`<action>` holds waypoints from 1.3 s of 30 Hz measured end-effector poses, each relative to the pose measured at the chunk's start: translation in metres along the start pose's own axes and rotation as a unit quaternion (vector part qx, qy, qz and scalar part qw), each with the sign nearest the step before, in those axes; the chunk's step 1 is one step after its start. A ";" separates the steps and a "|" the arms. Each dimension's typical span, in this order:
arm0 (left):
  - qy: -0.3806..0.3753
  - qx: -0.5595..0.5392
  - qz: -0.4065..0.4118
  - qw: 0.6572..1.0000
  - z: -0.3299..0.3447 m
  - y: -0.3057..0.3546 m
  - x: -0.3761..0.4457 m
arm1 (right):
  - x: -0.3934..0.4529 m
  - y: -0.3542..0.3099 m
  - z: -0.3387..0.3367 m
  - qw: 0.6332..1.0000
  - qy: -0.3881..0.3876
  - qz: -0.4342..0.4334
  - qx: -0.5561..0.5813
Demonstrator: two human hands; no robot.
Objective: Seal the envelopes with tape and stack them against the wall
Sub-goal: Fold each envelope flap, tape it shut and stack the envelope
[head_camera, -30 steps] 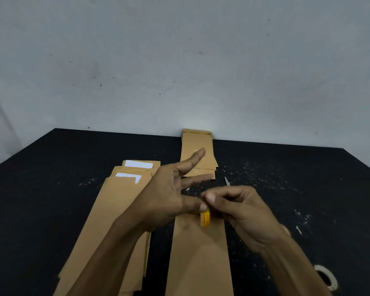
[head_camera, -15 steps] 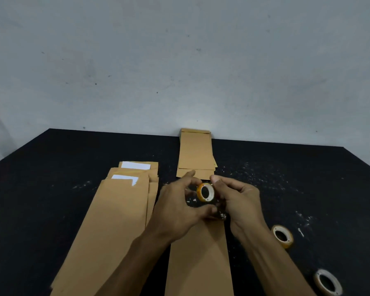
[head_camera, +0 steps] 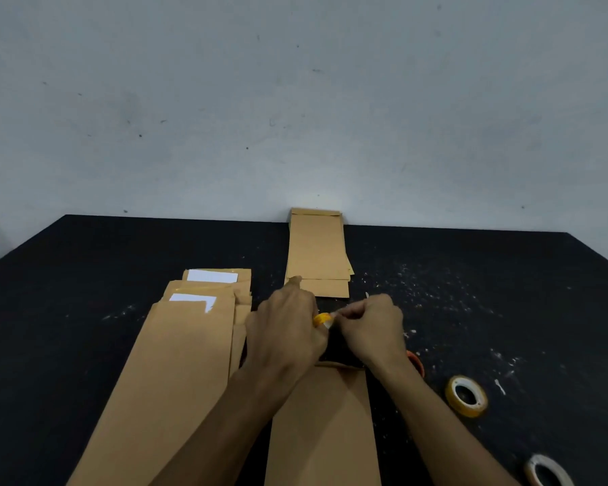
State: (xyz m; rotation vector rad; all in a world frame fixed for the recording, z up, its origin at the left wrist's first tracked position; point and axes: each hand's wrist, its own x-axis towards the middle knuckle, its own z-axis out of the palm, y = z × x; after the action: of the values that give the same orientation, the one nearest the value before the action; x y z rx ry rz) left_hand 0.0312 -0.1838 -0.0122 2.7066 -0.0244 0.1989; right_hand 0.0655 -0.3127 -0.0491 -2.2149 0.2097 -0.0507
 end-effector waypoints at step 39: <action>-0.001 -0.691 0.066 0.720 -0.036 -0.008 -0.053 | -0.085 -0.047 -0.036 0.926 -0.035 -0.015 0.376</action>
State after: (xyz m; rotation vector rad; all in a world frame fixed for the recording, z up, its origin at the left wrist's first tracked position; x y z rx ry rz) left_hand -0.0258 -0.1627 0.0089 1.1803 -0.2568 0.1255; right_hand -0.0160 -0.2987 0.0137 -1.4488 0.0906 -0.0567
